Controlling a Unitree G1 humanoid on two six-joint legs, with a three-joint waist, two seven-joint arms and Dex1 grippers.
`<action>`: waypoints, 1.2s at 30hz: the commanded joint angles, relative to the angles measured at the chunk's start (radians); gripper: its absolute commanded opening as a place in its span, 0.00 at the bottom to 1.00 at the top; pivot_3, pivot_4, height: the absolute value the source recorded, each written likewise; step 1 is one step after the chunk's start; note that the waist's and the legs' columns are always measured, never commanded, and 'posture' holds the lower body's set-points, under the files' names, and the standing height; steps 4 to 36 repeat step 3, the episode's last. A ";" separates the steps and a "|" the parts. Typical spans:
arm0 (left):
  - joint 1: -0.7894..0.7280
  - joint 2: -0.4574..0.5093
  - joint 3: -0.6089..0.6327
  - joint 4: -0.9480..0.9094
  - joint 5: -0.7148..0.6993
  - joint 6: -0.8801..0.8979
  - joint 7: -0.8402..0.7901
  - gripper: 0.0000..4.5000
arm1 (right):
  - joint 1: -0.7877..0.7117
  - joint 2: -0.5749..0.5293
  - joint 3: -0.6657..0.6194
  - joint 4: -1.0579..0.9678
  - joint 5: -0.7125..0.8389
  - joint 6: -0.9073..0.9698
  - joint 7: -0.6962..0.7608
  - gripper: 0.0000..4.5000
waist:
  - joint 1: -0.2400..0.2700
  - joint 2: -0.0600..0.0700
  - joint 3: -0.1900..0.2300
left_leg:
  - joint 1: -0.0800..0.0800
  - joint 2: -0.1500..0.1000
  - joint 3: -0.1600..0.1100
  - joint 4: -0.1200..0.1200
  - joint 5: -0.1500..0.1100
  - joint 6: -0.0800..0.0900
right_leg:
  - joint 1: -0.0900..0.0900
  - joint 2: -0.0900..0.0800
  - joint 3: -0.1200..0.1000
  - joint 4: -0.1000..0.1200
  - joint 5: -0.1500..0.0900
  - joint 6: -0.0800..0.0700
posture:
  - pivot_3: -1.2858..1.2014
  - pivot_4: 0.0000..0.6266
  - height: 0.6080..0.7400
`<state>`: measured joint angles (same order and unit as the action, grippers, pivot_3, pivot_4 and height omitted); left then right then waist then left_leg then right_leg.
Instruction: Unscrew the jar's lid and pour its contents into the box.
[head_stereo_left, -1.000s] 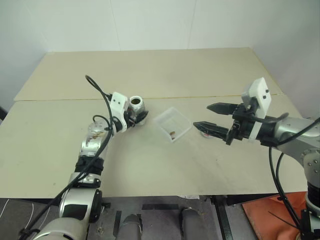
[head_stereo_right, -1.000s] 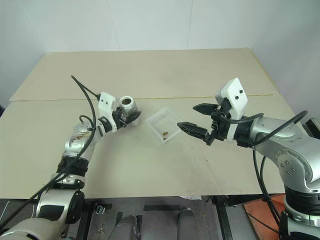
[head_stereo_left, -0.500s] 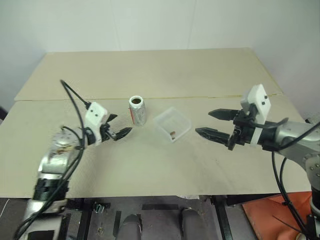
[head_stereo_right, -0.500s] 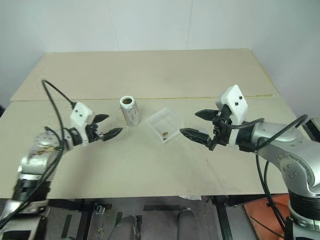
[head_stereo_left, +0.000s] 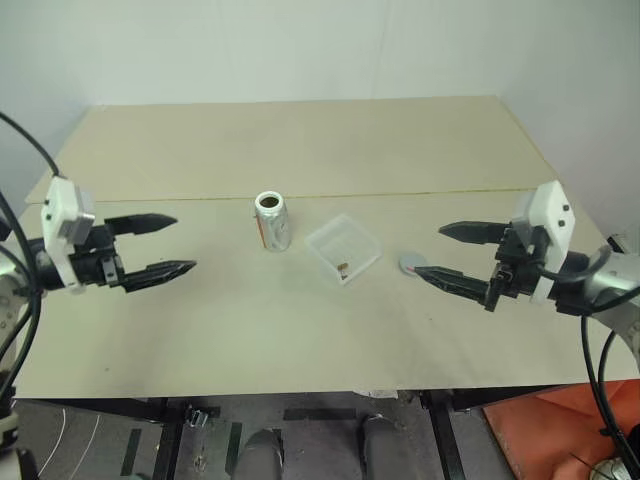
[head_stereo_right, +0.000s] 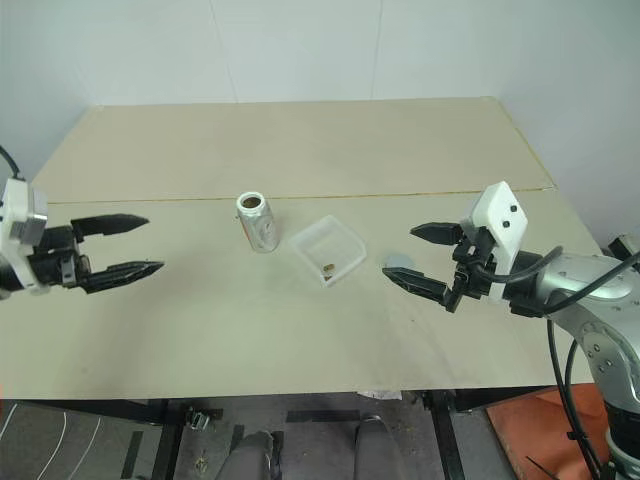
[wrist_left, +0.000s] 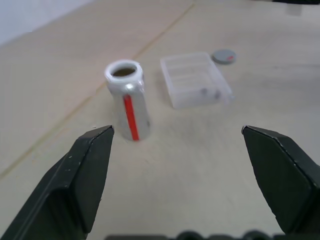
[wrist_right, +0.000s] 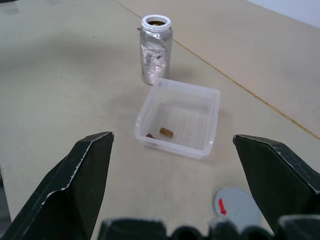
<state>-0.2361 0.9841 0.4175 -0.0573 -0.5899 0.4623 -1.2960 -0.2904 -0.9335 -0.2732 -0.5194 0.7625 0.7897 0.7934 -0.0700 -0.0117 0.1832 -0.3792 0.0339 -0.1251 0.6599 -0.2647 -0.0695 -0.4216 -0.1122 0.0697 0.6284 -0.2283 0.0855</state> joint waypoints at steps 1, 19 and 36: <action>0.034 0.026 0.078 -0.100 -0.047 0.035 0.030 0.99 | -0.009 0.007 -0.035 -0.014 0.004 -0.033 -0.002 1.00 | 0.001 0.000 0.000 | 0.000 0.000 0.000 0.000 0.000 0.000 | 0.000 0.000 0.000 0.000 0.000 0.000 | 0.52 0.24 1.00; 0.060 0.027 0.092 -0.135 -0.059 0.052 0.040 0.99 | -0.010 0.015 -0.024 -0.015 0.000 -0.027 -0.013 1.00 | 0.002 0.000 0.000 | 0.000 0.000 0.000 0.000 0.000 0.000 | 0.000 0.000 0.000 0.000 0.000 0.000 | 0.52 0.24 1.00; 0.060 0.027 0.092 -0.135 -0.059 0.052 0.040 0.99 | -0.010 0.015 -0.024 -0.015 0.000 -0.027 -0.013 1.00 | 0.002 0.000 0.000 | 0.000 0.000 0.000 0.000 0.000 0.000 | 0.000 0.000 0.000 0.000 0.000 0.000 | 0.52 0.24 1.00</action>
